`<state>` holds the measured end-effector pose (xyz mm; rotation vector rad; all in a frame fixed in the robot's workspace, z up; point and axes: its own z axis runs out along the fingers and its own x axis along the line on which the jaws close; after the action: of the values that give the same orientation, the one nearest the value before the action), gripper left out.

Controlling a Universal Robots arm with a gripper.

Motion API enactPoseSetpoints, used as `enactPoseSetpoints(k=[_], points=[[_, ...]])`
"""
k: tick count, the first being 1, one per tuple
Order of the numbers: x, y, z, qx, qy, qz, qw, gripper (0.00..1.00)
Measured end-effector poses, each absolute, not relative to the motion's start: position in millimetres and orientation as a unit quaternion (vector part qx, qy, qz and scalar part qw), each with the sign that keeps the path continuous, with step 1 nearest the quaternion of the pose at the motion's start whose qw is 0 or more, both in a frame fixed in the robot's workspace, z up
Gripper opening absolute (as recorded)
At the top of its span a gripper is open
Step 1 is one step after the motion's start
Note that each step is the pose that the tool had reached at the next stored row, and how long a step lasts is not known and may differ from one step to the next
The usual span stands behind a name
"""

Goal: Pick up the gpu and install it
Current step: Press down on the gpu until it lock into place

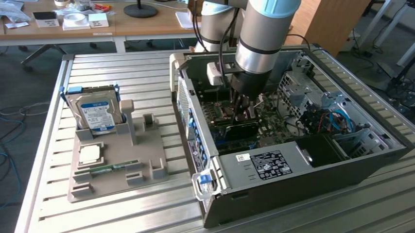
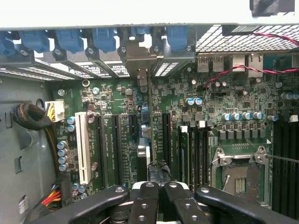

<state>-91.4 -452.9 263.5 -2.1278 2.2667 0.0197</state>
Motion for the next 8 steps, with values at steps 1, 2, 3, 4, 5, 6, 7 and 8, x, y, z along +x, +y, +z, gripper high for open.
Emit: enactPoseSetpoints(k=[1,2,3,4,5,6,7,8], points=[[-91.4,-452.9,263.1,-0.684,0.729,0.006,0.016,0.11],[-91.4,-452.9,262.9,-0.684,0.729,0.006,0.016,0.11],[-91.4,-452.9,262.9,-0.684,0.729,0.006,0.016,0.11],[-91.3,-452.9,262.9,-0.684,0.729,0.006,0.016,0.11],[-91.4,-452.9,262.8,-0.684,0.729,0.006,0.016,0.11],[-91.4,-452.9,262.7,-0.684,0.729,0.006,0.016,0.11],[-91.4,-452.9,262.7,-0.684,0.729,0.006,0.016,0.11],[-91.6,-452.9,262.6,-0.684,0.729,0.006,0.016,0.11]])
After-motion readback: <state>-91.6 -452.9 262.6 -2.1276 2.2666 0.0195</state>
